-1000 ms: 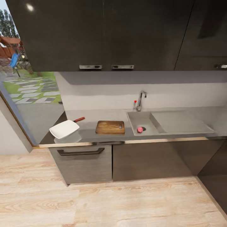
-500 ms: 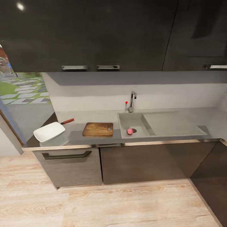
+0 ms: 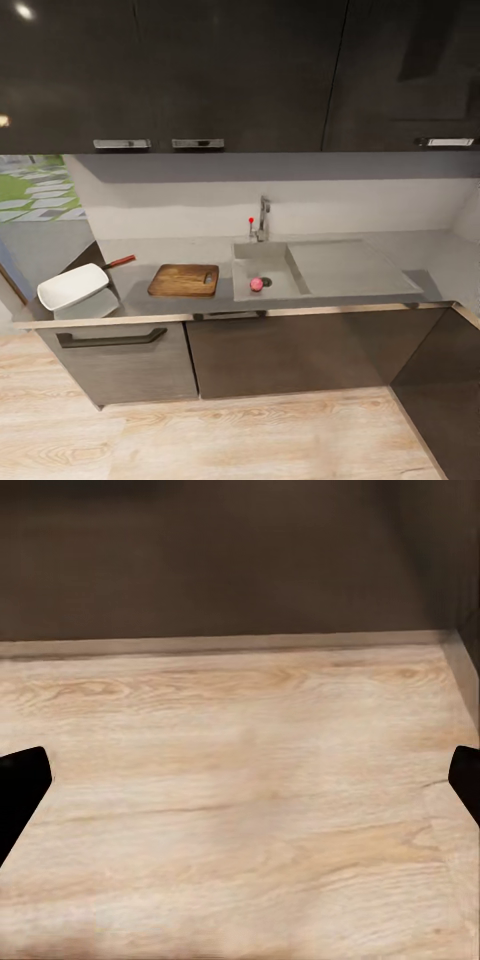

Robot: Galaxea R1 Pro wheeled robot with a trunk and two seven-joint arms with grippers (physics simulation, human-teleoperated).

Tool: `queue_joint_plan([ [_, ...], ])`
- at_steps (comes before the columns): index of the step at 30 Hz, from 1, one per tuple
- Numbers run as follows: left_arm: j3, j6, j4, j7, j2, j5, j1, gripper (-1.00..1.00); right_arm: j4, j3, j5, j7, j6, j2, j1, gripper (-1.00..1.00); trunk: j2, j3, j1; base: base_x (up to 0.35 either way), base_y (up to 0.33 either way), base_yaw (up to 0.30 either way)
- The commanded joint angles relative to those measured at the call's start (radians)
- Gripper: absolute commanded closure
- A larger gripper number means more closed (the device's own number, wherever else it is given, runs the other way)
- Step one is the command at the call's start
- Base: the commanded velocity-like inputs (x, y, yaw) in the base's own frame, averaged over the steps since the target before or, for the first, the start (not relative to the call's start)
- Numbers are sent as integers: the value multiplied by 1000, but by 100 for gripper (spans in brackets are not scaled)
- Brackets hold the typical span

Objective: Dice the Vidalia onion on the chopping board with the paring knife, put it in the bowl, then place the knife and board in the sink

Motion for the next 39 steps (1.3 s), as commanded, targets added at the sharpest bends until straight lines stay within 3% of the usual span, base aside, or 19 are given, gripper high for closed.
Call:
queue_joint_plan([
  [1,-1,-2,-1,3,0,0,0,-100,6,-3,11,6,-2,1,-1,-100,-2,-2,1,146,-306,0],
  [10,-1,-2,-2,3,0,0,0,-100,16,-3,11,33,-7,2,-1,-100,-2,-2,1,67,-323,4],
  [20,-1,-3,-1,2,0,0,0,-100,16,-4,11,33,-5,1,-1,-100,-2,-2,1,2,-330,180],
  [26,0,-2,-30,2,5,0,0,-100,16,-7,11,33,-4,1,-1,-100,-2,-2,1,0,-85,22],
  [34,-1,14,-265,5,6,0,0,-100,17,-7,11,32,-4,0,-1,-100,-2,-2,1,0,-6,2],
  [35,-2,89,-379,5,-2,0,0,-100,17,-8,11,32,-3,0,0,-100,-2,-2,1,0,0,0],
  [39,-4,278,-544,4,-6,0,0,-100,18,-9,11,32,-3,-1,0,-100,-2,-2,1,0,0,0],
])
